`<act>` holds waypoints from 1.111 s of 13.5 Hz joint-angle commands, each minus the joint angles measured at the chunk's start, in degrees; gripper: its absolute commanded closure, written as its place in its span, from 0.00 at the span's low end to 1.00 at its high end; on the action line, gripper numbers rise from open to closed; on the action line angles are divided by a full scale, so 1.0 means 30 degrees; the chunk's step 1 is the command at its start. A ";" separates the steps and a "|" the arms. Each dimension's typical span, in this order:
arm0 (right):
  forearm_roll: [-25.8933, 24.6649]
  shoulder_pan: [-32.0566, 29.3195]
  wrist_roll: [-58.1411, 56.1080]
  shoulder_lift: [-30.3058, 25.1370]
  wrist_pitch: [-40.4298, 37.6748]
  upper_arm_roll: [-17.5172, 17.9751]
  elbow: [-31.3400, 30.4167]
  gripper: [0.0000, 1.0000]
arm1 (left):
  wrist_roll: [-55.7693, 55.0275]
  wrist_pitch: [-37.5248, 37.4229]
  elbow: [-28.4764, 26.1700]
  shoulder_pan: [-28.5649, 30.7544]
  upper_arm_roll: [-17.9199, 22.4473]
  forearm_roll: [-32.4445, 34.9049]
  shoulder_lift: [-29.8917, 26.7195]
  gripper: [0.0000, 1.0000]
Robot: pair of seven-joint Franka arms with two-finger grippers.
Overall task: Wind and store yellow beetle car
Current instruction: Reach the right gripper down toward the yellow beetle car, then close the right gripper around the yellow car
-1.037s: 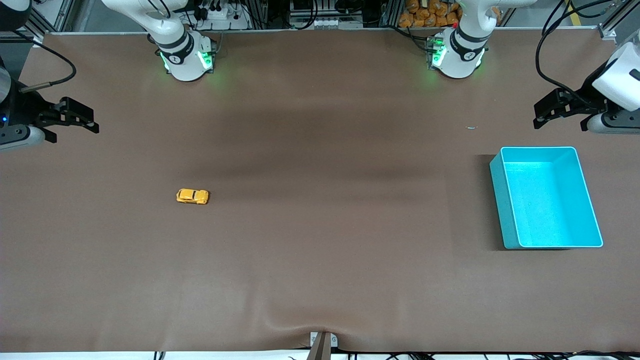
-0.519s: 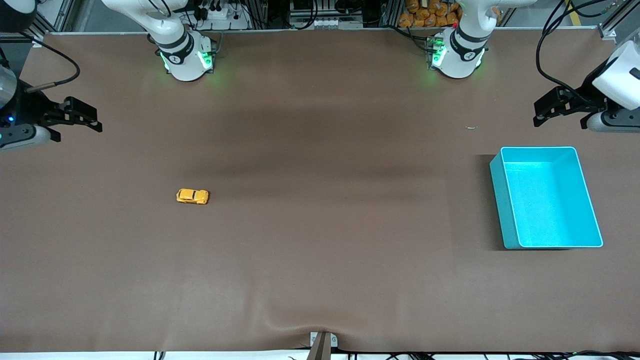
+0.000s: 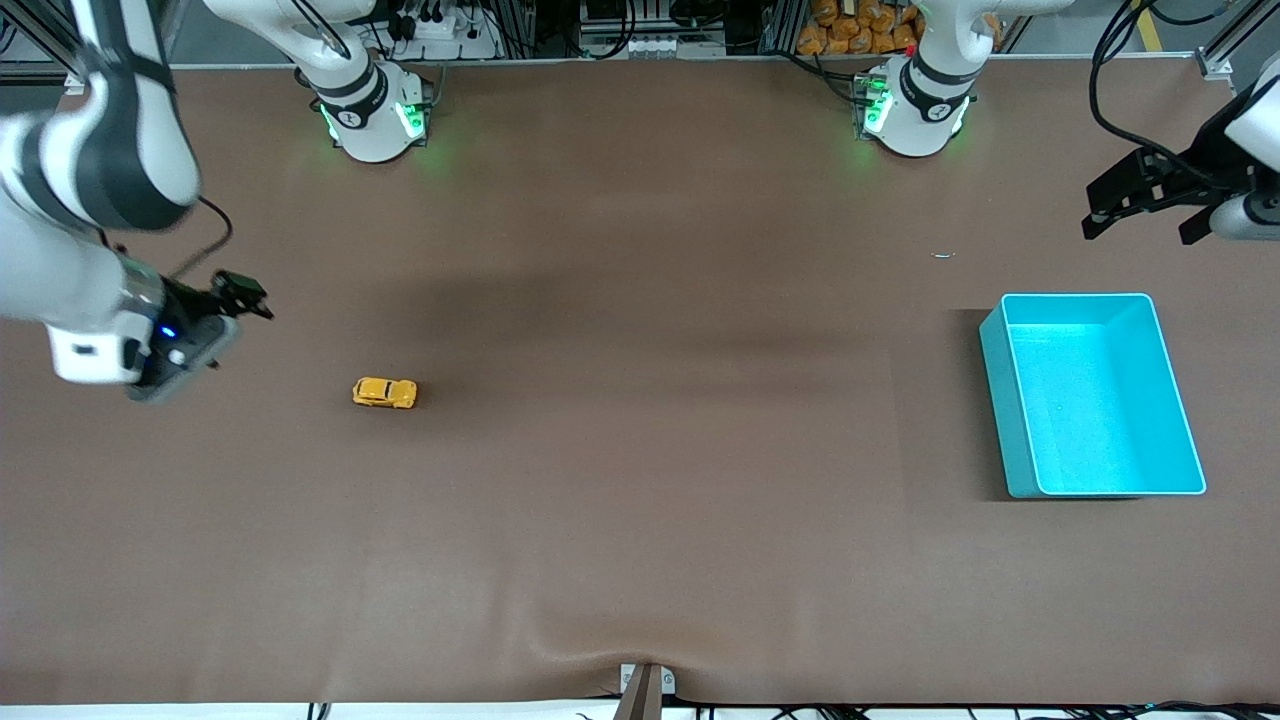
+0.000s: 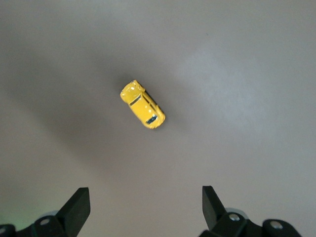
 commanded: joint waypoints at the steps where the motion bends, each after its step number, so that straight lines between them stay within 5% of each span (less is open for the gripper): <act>1: -0.0139 0.0061 -0.4624 0.0903 0.3470 0.0189 -0.1895 0.00 | -0.0422 -0.0357 0.0560 -0.0099 -0.0112 -0.0253 0.0577 0.00; 6: -0.0227 0.1990 -0.5841 0.2606 0.5554 0.0189 -0.3214 0.00 | -0.0452 -0.0123 0.0705 -0.0100 -0.0112 -0.0281 0.0899 0.00; 9: -0.1221 0.2874 -0.6105 0.2635 0.8253 0.0189 -0.4653 0.00 | -0.0393 -0.0123 0.0648 0.0017 -0.0083 -0.0194 0.0899 0.00; 15: -0.3743 0.3697 -0.6193 0.3512 0.9365 0.0189 -0.4947 0.02 | -0.0217 -0.0680 0.0677 0.0194 0.0034 0.0567 0.0694 0.00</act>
